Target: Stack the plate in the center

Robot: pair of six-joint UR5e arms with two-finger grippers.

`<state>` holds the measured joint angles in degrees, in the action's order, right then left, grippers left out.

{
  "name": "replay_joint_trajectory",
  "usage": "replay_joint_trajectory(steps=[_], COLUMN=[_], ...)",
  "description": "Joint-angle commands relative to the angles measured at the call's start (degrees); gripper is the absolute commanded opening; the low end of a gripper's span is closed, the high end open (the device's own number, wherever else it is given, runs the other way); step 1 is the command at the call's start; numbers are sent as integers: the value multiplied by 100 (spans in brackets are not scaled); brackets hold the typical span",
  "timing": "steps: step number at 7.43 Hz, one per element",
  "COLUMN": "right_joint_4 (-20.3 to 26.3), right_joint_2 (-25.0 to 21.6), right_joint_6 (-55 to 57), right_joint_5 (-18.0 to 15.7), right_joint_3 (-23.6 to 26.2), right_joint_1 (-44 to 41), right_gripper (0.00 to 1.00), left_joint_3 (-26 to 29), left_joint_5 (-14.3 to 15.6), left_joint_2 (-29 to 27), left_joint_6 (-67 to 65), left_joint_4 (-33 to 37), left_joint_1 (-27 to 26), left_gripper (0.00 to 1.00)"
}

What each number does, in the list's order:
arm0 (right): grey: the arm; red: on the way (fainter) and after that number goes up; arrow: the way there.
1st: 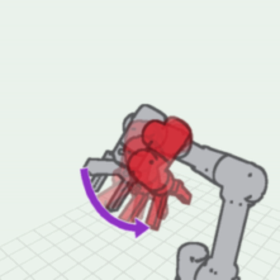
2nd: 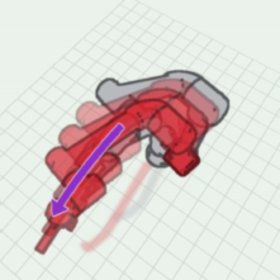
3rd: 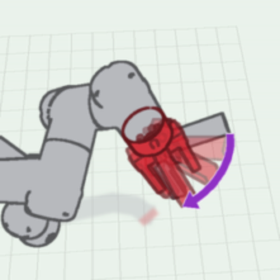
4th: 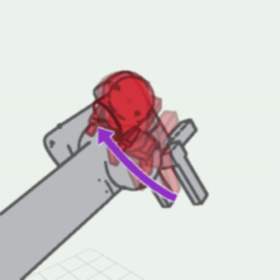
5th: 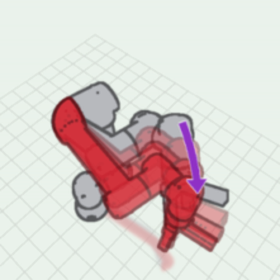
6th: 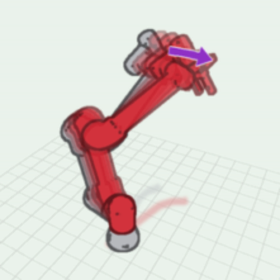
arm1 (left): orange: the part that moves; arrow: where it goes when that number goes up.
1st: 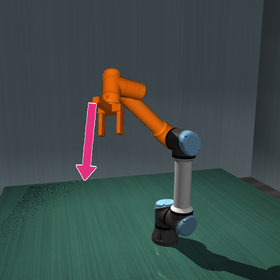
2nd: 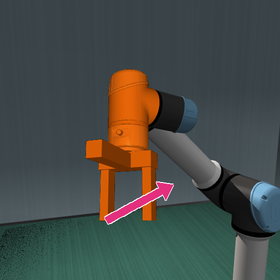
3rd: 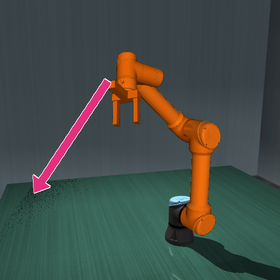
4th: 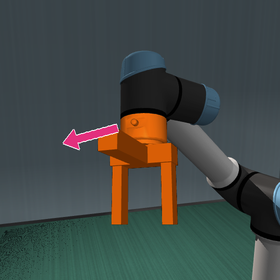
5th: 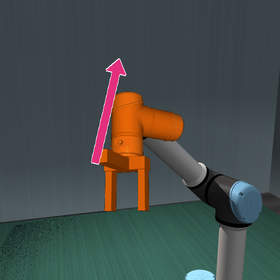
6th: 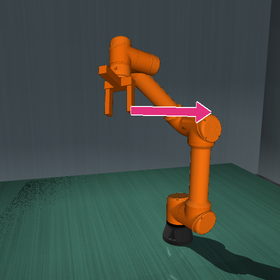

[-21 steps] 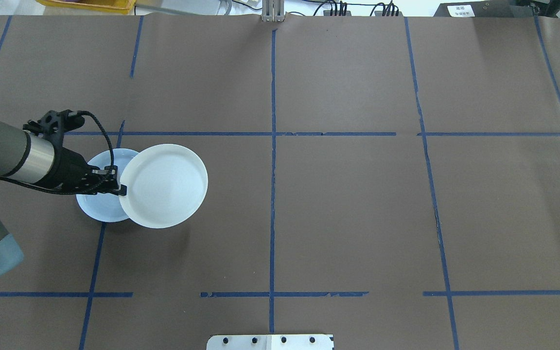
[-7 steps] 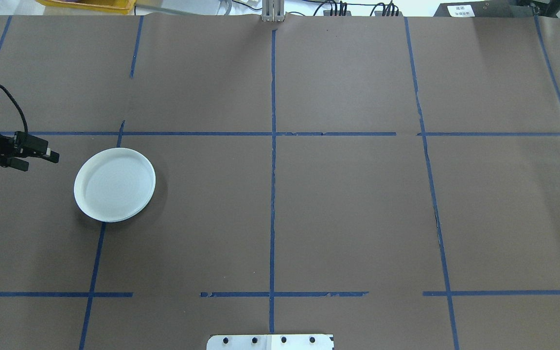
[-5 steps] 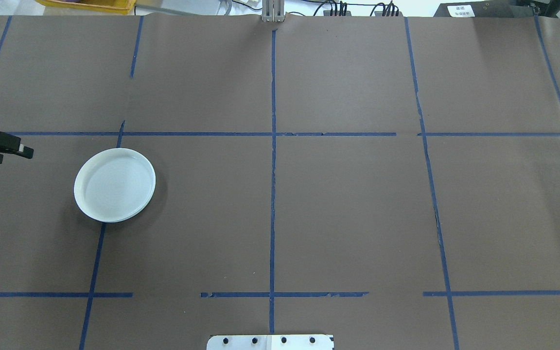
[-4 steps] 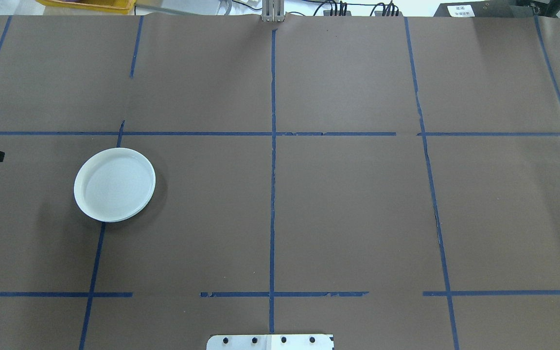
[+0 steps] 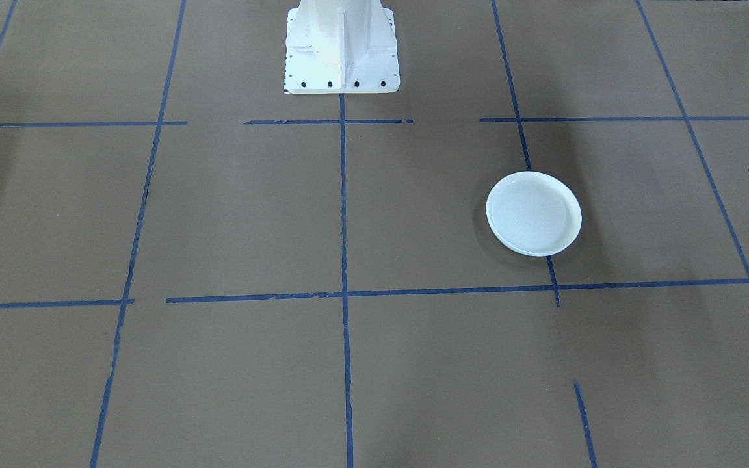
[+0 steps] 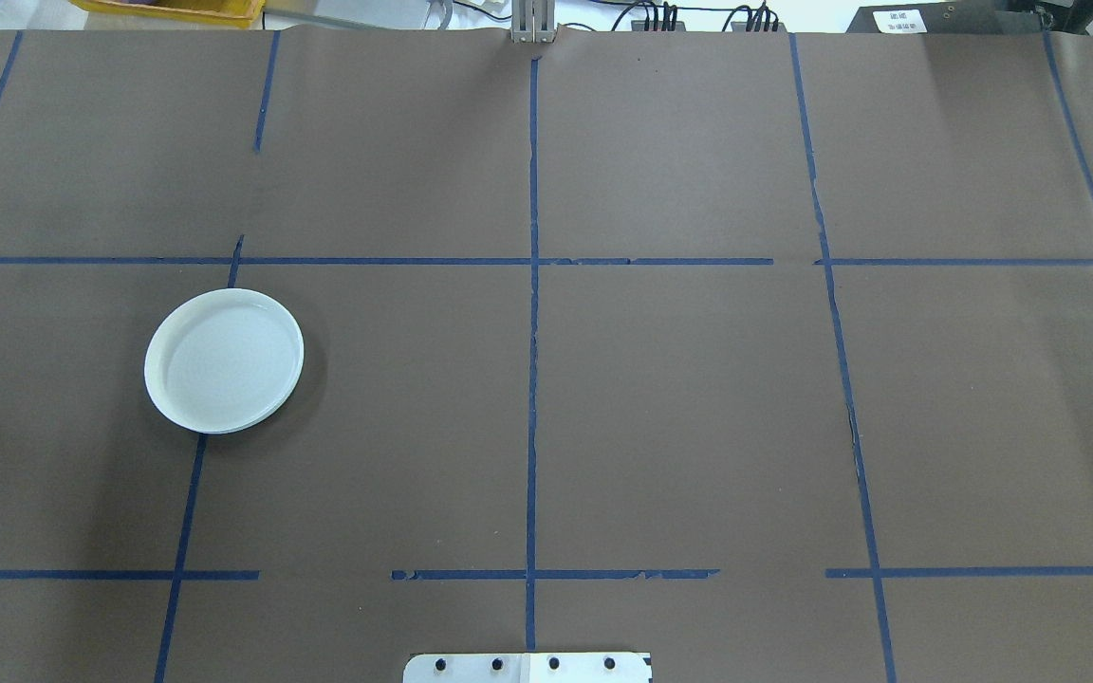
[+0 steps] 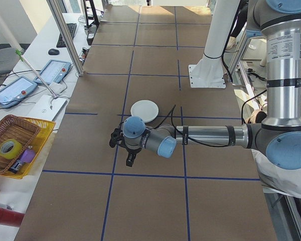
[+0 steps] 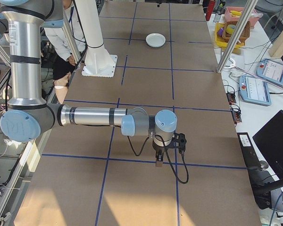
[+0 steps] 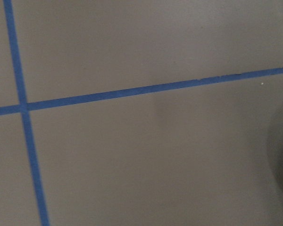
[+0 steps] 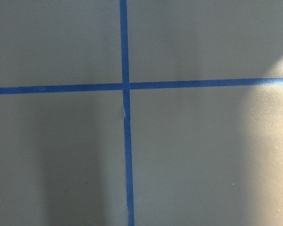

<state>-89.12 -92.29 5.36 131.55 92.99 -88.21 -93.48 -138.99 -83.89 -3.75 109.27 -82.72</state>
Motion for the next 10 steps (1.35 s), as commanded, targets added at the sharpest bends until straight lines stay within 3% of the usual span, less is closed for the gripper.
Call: replay_joint_trajectory(steps=[1,2,4,10], right_joint_4=[0,0,0,9], right_joint_2=[0,0,0,0], right_joint_6=[0,0,-9,0], right_joint_5=[2,-6,-6,2], right_joint_3=[0,0,0,0], right_joint_1=[5,5,5,5], right_gripper=[100,100,100,100], left_joint_3=[-74,-74,-162,-162], left_joint_5=[-6,-6,-14,73], left_joint_2=[-31,-57,-84,-163], left_joint_6=[873,1302,1385,1350], left_joint_4=[-1236,-1694,-1699,-1690], left_joint_1=[-533,-622,-948,-939], left_gripper=[100,100,100,100])
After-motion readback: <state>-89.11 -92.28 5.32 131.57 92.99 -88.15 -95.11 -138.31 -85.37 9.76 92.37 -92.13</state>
